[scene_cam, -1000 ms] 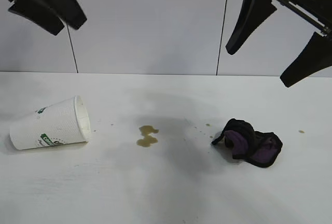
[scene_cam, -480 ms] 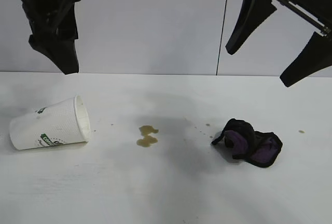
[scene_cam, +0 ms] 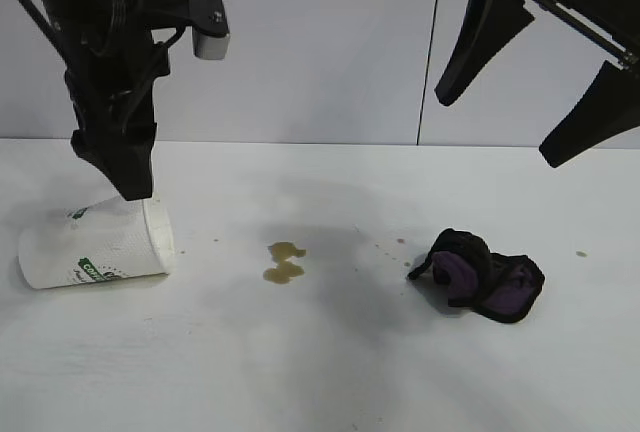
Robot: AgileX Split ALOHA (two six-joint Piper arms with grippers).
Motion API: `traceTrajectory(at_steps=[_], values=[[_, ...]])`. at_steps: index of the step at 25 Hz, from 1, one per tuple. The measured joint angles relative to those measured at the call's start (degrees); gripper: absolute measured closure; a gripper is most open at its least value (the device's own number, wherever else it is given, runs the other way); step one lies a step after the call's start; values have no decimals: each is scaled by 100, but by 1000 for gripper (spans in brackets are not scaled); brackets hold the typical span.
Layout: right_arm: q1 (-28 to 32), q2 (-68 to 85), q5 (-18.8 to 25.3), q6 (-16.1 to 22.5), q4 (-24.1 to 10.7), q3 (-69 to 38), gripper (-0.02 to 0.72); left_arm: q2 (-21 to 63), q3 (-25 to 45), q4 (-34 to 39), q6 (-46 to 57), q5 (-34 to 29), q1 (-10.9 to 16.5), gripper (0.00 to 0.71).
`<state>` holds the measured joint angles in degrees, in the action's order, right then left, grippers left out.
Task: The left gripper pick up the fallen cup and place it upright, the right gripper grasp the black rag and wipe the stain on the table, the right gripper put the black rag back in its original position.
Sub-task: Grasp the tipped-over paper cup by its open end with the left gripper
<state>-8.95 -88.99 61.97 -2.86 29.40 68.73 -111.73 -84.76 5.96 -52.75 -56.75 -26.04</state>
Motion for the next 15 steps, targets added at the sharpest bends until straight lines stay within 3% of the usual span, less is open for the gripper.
traceTrajectory(at_steps=[15], values=[[0, 0, -6, -127, 0, 0, 94, -661, 202, 309, 24, 562, 0, 93]])
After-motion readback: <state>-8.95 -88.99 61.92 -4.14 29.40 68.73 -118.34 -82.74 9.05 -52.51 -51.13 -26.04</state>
